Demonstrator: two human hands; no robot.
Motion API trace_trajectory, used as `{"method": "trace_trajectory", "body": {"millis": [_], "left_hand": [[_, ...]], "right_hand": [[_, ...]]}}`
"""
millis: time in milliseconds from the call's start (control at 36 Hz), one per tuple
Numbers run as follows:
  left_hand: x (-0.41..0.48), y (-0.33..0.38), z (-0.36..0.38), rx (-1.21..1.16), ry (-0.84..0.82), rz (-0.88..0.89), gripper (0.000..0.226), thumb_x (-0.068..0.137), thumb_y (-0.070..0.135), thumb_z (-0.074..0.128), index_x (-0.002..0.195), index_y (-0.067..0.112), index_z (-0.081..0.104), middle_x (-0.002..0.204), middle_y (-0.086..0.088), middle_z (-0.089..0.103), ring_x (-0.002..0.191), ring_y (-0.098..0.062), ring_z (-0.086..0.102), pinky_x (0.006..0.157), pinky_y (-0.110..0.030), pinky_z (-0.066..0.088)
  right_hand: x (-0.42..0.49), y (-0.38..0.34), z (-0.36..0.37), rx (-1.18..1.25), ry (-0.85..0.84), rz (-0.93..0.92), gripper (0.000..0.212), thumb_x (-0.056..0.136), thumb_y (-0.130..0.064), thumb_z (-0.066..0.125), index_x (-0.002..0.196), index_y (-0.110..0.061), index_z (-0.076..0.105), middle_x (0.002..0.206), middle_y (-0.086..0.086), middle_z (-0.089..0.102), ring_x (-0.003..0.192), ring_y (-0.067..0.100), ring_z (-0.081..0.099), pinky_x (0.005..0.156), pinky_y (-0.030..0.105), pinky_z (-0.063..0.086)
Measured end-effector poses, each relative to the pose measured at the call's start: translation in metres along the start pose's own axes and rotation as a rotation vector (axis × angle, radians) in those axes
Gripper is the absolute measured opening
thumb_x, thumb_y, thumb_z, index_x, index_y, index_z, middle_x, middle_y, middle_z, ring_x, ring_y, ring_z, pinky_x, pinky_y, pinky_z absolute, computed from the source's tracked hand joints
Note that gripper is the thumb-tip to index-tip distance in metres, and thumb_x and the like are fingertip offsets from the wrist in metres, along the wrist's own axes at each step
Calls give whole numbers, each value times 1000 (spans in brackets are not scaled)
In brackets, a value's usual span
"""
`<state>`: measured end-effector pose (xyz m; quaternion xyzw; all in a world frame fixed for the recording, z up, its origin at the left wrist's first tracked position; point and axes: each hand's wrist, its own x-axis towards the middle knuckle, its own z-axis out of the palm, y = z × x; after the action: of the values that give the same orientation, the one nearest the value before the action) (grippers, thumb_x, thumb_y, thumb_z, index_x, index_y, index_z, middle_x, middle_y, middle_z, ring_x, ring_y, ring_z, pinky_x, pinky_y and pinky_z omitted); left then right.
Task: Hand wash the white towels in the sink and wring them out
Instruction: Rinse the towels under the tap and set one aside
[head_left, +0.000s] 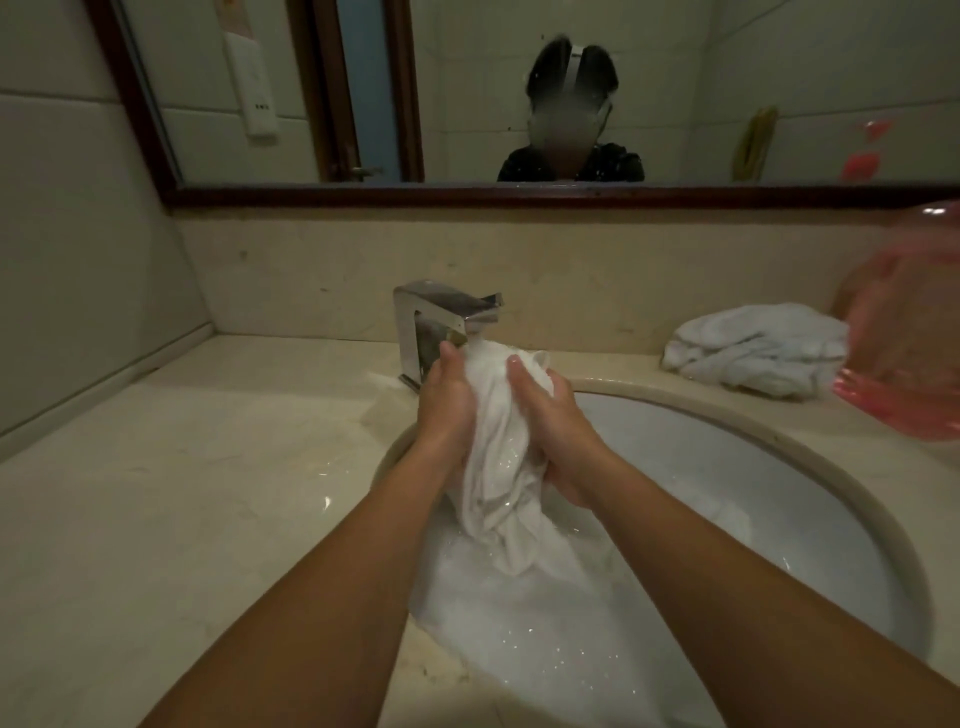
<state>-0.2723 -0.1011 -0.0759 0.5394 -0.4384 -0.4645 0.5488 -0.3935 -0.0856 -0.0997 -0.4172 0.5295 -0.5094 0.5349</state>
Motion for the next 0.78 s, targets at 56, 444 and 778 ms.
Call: {"method": "trace_trajectory", "body": {"millis": [56,444,778], "left_hand": [[7,-4,2,-56,-38,-60,80,101,76,27,136,17,68,129,-8,73,122,-30,67,110,-48,51],[8,0,-4,-81,-169,-186,81,102,78,15,107,22,74,105,-10,79,102,-27,74,96,-42,59],[0,5,-7,28,30,34,56,113,50,30,144,12,58,136,-8,63,126,-26,59,112,-42,46]], "right_hand": [[2,4,4,-18,15,-72,98,71,-81,76,150,-32,43,132,-1,70,114,24,72,100,51,60],[8,9,-2,182,13,-212,49,104,-37,69,150,-29,51,133,3,72,117,24,74,102,51,60],[9,9,-3,127,91,-183,43,111,-35,53,153,-38,51,139,-3,69,123,20,69,108,50,56]]}}
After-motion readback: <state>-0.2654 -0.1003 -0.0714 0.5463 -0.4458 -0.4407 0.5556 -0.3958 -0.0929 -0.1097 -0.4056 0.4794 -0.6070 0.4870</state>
